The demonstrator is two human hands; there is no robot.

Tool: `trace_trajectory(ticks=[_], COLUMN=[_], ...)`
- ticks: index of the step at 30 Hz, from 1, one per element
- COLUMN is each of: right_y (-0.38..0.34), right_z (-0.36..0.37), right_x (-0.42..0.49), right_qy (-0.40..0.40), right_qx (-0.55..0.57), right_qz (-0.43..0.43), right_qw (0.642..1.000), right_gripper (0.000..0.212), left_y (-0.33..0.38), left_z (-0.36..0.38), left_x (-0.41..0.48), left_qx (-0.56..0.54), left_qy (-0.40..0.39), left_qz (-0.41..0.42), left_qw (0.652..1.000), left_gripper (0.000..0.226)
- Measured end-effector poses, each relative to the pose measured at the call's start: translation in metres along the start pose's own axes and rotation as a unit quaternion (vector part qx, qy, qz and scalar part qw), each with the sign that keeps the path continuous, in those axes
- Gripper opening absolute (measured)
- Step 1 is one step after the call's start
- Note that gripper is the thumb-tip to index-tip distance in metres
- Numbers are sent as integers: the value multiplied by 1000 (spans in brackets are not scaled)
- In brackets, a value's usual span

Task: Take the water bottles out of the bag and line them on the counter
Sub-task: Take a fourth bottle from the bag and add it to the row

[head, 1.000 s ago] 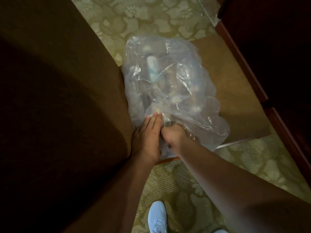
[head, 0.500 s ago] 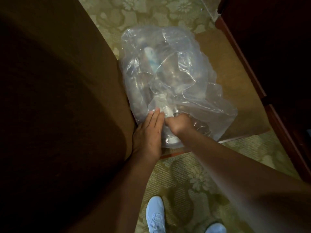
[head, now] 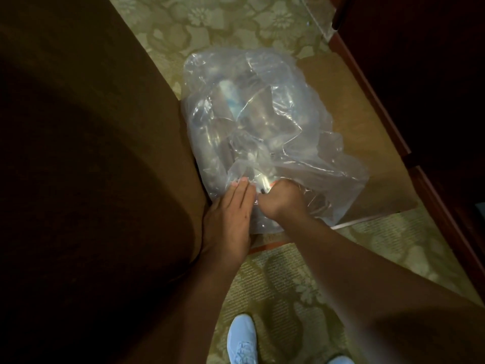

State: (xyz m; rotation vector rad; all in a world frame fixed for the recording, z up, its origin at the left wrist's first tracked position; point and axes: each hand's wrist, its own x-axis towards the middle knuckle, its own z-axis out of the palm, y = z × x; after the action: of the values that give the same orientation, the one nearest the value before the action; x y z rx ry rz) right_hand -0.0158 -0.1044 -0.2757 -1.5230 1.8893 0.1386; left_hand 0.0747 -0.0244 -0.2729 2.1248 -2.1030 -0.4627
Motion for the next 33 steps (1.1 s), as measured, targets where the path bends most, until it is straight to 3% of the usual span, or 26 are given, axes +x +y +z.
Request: trace_trajectory(ticks=[3,9,11,13,15,18,22,27,28,30,33], right_y=[-1,-3,-1,0,-1,1,0,-4,-2,4,5], right_z=[-8,-24,-29,-31,-29,-20,-4,-7,-9,-12,-19], right_x=[2,-3,-6,-9,-13,-8,-9,1,-1,-7,-13], right_qy=[-39,-177,-227,-250,-231,-122,-49,-106,-117,-170,-225], right_qx=[0,254,269,255,213,56,-73,57,97,192,164], right_qz=[-26,32,44,38,19,-56,-78,-22,-14,-1,-18], right_qw=[999,950,935,933,949,989,993,993,988,966,960], right_gripper=[38,24,11,18,13,26,31,16,9,14,18], left_y=[4,5,7,5,3,4,5,5,6,5,3], left_z=[-3,-7,-11,-11,-10,-1,2,-1,-2,-1,1], left_x=[-1,-3,-2,-2,-4,-4,-9,-4,-4,-5,-9], left_qx=[-9,-69,-69,-39,-9,7,46,34,35,52,75], left_qy=[-9,-9,-27,-35,-15,7,28,32,22,15,9], left_qz=[-14,-34,-31,-27,-3,4,22,-6,-8,2,21], left_qw=[1000,997,997,998,1000,1000,998,999,999,999,997], left_gripper=[69,79,81,76,69,61,56,64,65,66,60])
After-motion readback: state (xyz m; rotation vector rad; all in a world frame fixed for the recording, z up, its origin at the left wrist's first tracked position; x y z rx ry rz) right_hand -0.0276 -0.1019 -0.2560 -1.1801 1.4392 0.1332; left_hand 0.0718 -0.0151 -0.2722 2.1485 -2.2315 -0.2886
